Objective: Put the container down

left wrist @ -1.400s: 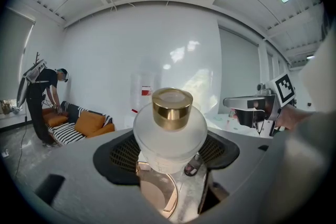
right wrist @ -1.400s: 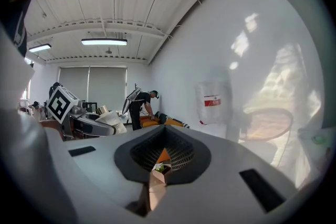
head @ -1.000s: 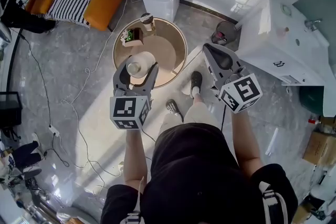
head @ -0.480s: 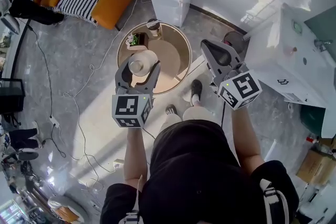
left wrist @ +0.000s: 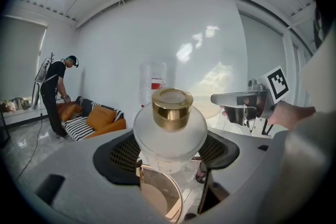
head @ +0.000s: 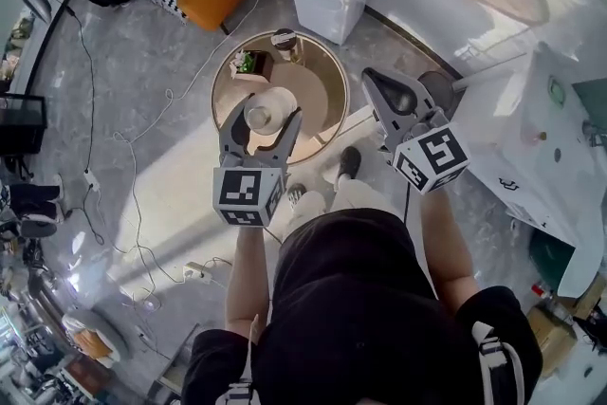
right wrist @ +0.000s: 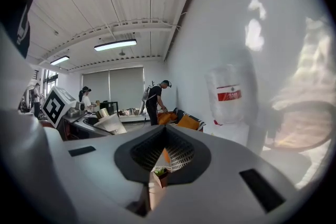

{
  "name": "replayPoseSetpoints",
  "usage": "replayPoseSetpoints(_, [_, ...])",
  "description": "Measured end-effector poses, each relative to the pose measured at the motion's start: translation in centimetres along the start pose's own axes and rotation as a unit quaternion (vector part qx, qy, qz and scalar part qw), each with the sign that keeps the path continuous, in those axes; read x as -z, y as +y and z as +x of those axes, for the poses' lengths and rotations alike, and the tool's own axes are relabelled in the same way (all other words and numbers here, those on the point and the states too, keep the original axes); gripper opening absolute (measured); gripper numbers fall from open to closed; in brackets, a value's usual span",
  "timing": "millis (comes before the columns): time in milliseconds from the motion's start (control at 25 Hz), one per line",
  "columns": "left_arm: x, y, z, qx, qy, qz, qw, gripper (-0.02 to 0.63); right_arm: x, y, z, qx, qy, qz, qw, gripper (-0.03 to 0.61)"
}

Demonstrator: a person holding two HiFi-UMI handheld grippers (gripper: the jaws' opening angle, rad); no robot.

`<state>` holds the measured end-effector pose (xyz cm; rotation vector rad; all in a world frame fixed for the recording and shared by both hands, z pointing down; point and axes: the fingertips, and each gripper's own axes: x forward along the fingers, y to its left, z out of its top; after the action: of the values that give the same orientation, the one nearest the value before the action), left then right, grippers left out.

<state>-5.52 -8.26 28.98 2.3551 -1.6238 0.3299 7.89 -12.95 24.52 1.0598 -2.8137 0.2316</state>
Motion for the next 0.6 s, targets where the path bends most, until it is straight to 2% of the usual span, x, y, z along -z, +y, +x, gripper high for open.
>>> replayPoseSetpoints(320, [3.6, -1.3, 3.8, -0.027, 0.013, -0.027, 0.9992, 0.344, 3.9, -3.0, 1.8, -0.048, 0.028, 0.012, 0.998, 0.003])
replayPoseSetpoints(600, [7.2, -1.7, 6.6, -0.021, 0.019, 0.001, 0.9996, 0.344, 8.0, -4.6, 3.0, -0.062, 0.040, 0.021, 0.997, 0.003])
